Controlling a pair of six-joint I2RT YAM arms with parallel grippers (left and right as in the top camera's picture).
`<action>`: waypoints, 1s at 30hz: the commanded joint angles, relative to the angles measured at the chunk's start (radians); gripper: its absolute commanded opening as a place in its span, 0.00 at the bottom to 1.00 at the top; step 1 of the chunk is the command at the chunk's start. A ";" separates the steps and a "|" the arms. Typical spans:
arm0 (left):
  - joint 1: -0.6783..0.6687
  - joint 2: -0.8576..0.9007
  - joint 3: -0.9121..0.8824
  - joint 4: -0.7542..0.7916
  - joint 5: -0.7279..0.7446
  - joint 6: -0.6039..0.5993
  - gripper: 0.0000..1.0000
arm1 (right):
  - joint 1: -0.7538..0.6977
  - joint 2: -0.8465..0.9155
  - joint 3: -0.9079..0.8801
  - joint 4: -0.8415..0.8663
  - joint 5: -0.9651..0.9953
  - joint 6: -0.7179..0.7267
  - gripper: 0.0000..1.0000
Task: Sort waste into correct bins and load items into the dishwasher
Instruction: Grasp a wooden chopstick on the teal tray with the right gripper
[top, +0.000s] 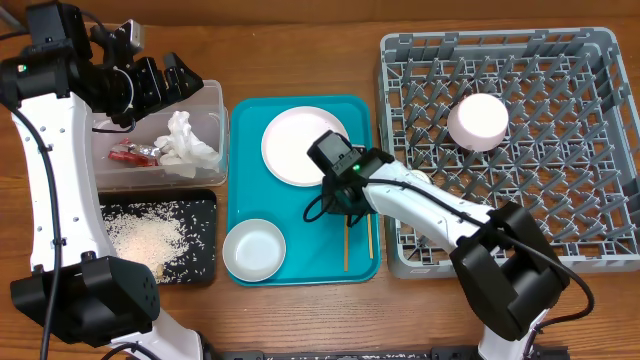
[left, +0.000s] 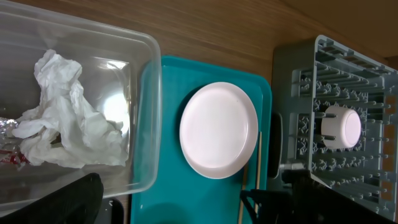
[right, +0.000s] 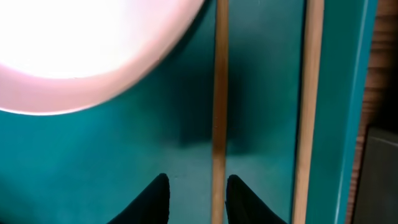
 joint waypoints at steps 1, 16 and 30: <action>-0.001 -0.002 0.019 -0.002 0.015 0.011 1.00 | 0.005 0.003 -0.035 0.030 0.015 0.008 0.33; -0.001 -0.002 0.019 -0.002 0.015 0.011 1.00 | 0.005 0.003 -0.108 0.109 0.018 0.008 0.32; -0.001 -0.002 0.019 -0.002 0.015 0.011 1.00 | 0.005 0.003 -0.109 0.111 0.033 0.008 0.04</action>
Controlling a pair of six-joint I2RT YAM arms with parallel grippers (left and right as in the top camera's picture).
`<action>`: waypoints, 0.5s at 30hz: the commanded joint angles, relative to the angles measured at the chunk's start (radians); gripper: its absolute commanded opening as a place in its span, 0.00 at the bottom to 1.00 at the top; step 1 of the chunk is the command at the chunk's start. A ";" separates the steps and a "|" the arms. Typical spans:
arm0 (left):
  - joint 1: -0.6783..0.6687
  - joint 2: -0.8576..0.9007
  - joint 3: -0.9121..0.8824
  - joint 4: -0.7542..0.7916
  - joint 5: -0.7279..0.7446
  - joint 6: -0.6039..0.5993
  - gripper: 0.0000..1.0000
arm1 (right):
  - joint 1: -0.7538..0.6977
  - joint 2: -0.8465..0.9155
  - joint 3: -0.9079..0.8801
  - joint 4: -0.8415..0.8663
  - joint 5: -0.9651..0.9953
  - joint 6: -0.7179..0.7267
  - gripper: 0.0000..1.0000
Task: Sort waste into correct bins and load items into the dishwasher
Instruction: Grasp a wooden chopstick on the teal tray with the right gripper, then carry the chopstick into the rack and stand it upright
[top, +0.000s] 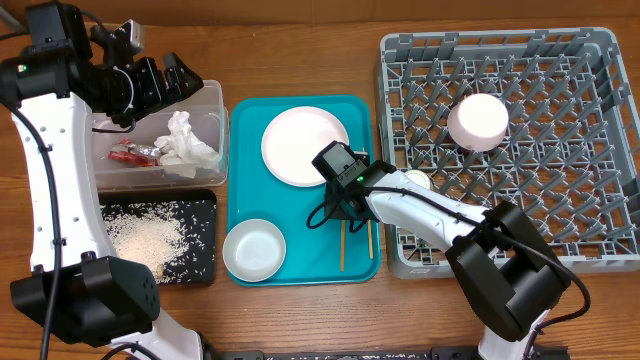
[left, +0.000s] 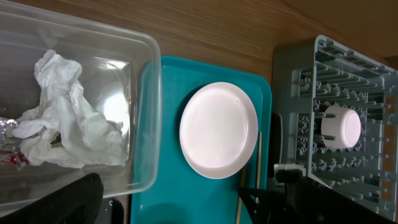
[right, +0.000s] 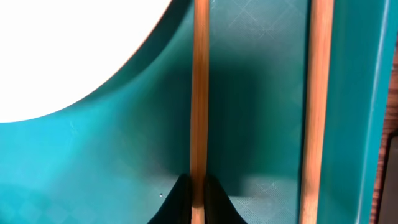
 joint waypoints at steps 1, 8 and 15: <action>-0.001 -0.002 0.019 -0.002 0.015 0.011 1.00 | 0.005 0.005 -0.016 -0.003 0.032 0.004 0.04; -0.001 -0.002 0.019 -0.002 0.015 0.011 1.00 | 0.003 -0.049 0.164 -0.108 0.098 -0.065 0.04; -0.001 -0.002 0.019 -0.002 0.015 0.011 1.00 | 0.003 -0.084 0.449 -0.382 0.206 -0.121 0.04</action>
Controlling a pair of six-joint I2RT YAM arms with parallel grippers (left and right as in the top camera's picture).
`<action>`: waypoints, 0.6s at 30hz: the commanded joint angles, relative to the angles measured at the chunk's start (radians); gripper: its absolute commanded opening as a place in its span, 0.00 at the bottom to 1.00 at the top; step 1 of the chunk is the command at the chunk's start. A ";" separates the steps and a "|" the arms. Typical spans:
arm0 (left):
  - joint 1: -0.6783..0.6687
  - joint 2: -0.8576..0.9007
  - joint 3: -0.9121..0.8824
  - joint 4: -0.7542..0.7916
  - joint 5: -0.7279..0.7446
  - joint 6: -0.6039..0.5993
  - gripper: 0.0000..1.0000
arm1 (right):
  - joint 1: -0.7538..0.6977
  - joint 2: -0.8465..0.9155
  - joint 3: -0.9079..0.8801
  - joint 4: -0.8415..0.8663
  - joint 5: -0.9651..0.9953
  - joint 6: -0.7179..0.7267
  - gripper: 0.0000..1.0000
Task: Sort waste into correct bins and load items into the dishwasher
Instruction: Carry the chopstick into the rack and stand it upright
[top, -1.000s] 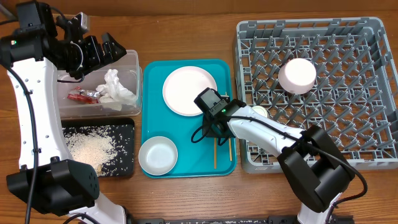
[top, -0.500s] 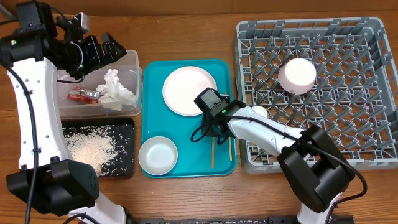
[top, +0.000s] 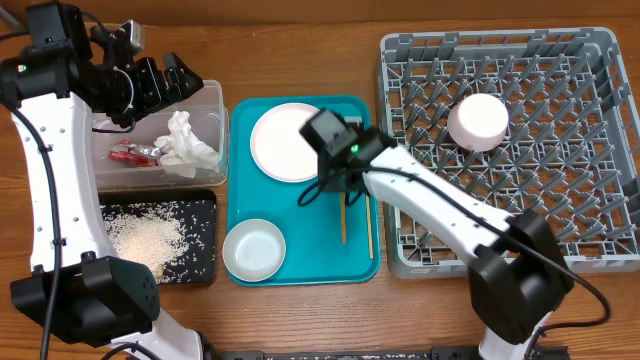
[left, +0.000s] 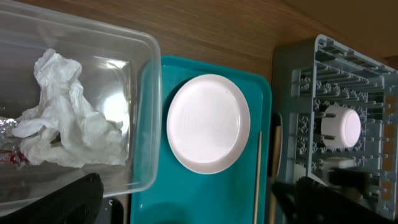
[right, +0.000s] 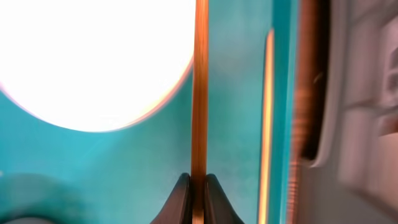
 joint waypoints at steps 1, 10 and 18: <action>-0.001 -0.002 0.019 0.001 0.015 0.011 1.00 | 0.002 -0.062 0.137 -0.095 0.116 -0.053 0.04; -0.001 -0.002 0.019 0.001 0.015 0.011 1.00 | -0.009 -0.064 0.238 -0.351 0.502 -0.074 0.04; -0.001 -0.002 0.019 0.001 0.015 0.011 1.00 | -0.158 -0.064 0.238 -0.402 0.454 -0.137 0.04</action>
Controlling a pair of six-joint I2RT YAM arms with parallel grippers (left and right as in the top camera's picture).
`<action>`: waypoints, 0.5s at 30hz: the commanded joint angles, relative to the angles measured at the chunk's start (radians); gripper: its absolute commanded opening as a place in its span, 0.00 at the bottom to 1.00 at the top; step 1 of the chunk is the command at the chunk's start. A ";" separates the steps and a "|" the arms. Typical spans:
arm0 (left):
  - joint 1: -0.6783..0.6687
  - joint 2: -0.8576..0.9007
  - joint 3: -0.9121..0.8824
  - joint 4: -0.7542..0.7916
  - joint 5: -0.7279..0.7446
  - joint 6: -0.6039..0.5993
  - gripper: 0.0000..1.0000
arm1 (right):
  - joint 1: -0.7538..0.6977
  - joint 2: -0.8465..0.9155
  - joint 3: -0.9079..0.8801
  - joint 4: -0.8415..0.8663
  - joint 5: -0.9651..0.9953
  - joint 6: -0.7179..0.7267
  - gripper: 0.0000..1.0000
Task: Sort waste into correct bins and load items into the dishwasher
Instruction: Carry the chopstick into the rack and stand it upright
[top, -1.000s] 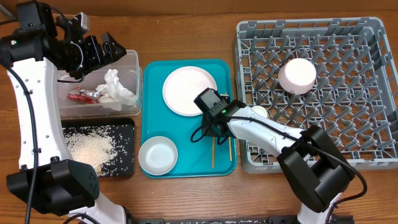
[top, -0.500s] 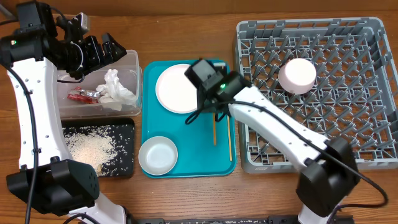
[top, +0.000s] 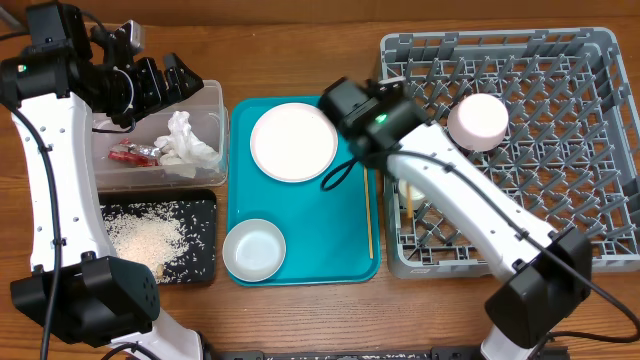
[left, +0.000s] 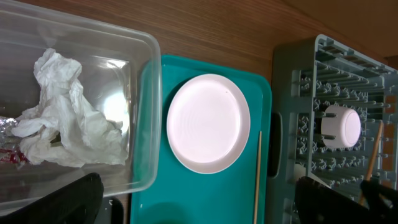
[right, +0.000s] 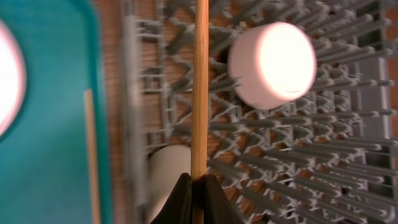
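My right gripper (top: 390, 150) is shut on a wooden chopstick (right: 199, 93) and holds it in the air over the left part of the grey dish rack (top: 560, 215). The stick's free end (top: 408, 200) shows below the arm. A second chopstick (top: 368, 225) lies along the right edge of the teal tray (top: 300, 215). On the tray sit a white plate (top: 293, 141) and a white bowl (top: 253, 249). A white cup (top: 478, 120) stands upside down in the rack. My left gripper (top: 165, 80) hangs open over the clear bin (top: 215, 130).
The clear bin holds crumpled tissue (top: 185, 140) and a red wrapper (top: 130, 153). A black tray (top: 200, 205) with spilled rice lies in front of it. Another small white item (right: 168, 174) sits in the rack near its left wall.
My right gripper, still shut on the chopstick, has moved from above the tray beside the plate to over the rack's left part. The left arm has not moved.
My right gripper stood open astride one chopstick on the tray. Then it was shut on that stick. Then the stick was held off the tray and the plate lay a little further left. Now the stick is over the rack.
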 joint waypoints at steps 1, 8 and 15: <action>-0.001 -0.002 0.019 0.001 0.015 0.011 1.00 | -0.095 -0.019 0.024 0.012 -0.013 -0.029 0.04; -0.001 -0.002 0.019 0.001 0.015 0.011 1.00 | -0.279 -0.017 0.015 0.083 -0.280 -0.185 0.04; -0.001 -0.002 0.019 0.001 0.015 0.011 1.00 | -0.383 -0.013 -0.016 0.093 -0.396 -0.343 0.04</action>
